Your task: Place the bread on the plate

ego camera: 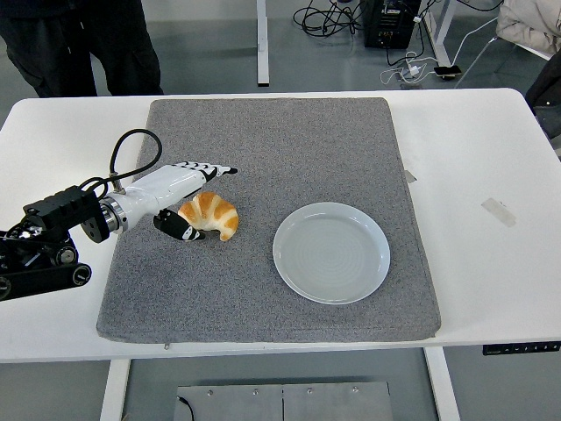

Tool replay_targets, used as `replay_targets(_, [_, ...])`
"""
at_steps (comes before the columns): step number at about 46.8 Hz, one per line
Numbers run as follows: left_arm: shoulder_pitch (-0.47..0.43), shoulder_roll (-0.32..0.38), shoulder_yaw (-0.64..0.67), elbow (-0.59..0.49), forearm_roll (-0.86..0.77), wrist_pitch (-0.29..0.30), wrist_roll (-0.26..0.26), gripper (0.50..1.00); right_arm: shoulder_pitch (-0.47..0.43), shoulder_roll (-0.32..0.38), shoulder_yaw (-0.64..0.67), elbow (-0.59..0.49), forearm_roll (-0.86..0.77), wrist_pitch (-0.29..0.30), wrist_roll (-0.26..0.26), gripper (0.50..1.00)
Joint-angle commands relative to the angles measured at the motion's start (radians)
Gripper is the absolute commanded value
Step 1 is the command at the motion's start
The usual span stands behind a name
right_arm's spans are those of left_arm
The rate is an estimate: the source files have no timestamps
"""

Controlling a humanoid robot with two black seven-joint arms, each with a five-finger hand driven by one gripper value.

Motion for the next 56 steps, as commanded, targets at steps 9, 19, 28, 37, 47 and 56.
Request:
replay_targets(9, [0.008,-0.028,0.018,0.033,0.002,0.003,0.0,0.972,0.0,0.0,0.0,0.0,0.0,0.0,0.0,1.0])
replay_targets(19, [0.016,-0.042,0.018,0.057,0.022,0.011,-0.002,0.883,0.0,0.0,0.0,0.0,0.0,0.0,0.0,1.0])
replay_targets(28, [0.023,-0.062,0.019,0.085,0.027,0.011,-0.002,0.746,0.0,0.0,0.0,0.0,0.0,0.0,0.0,1.0])
replay_targets(37, [0.025,-0.067,0.019,0.096,0.031,0.009,-0.003,0.592,0.0,0.0,0.0,0.0,0.0,0.0,0.0,1.0])
replay_targets(47, [0.025,-0.067,0.018,0.096,0.039,0.009,-0.003,0.533,0.0,0.0,0.0,0.0,0.0,0.0,0.0,1.0])
replay_targets(56, [0.014,-0.056,0.005,0.096,0.037,0.006,-0.003,0.5,0.0,0.0,0.0,0.0,0.0,0.0,0.0,1.0])
